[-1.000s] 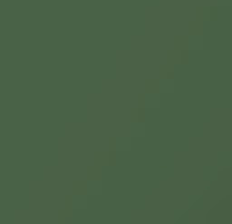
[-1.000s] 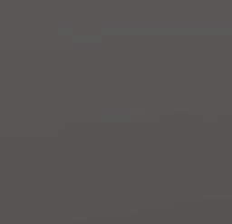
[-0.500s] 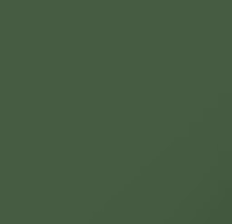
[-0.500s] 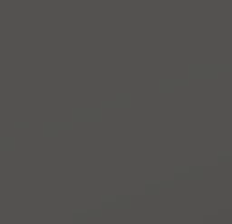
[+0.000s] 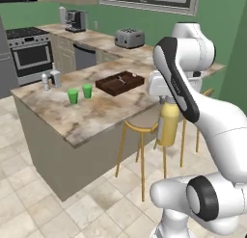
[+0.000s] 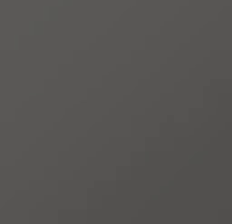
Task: Place the drinks on the dining counter in a tight cluster.
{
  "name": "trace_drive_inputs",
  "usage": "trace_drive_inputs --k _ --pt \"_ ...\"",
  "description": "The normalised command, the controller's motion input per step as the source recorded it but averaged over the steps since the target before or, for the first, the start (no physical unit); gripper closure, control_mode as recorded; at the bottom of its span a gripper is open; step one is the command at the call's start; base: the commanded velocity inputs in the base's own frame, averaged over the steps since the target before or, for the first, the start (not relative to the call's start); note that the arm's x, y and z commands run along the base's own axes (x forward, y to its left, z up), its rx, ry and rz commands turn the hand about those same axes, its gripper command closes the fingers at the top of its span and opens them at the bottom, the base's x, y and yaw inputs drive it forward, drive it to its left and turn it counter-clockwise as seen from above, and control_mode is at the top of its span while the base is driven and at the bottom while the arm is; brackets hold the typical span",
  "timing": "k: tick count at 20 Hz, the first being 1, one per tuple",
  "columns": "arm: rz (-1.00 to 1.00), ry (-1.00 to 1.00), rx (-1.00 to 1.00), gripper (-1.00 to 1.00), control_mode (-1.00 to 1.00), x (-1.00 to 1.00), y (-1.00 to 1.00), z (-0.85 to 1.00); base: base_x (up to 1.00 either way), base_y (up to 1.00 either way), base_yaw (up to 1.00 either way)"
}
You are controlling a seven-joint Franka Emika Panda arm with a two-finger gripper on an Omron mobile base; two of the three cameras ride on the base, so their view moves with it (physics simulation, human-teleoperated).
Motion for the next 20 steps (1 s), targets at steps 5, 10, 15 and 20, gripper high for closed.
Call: trace_drive_inputs --k 5,10,15,20 --pt "0.00 0.00 0.00 1.00 1.00 0.00 0.00 0.00 -0.07 1.00 -0.31" --pt "0.00 0.00 0.00 1.00 1.00 0.00 0.00 0.00 0.01 1.00 -0.36" --pt "0.00 0.00 0.00 1.00 1.00 0.00 0.00 0.00 0.11 1.00 -0.39" --pt "0.00 0.00 0.00 1.00 1.00 0.00 0.00 0.00 0.11 1.00 -0.38"
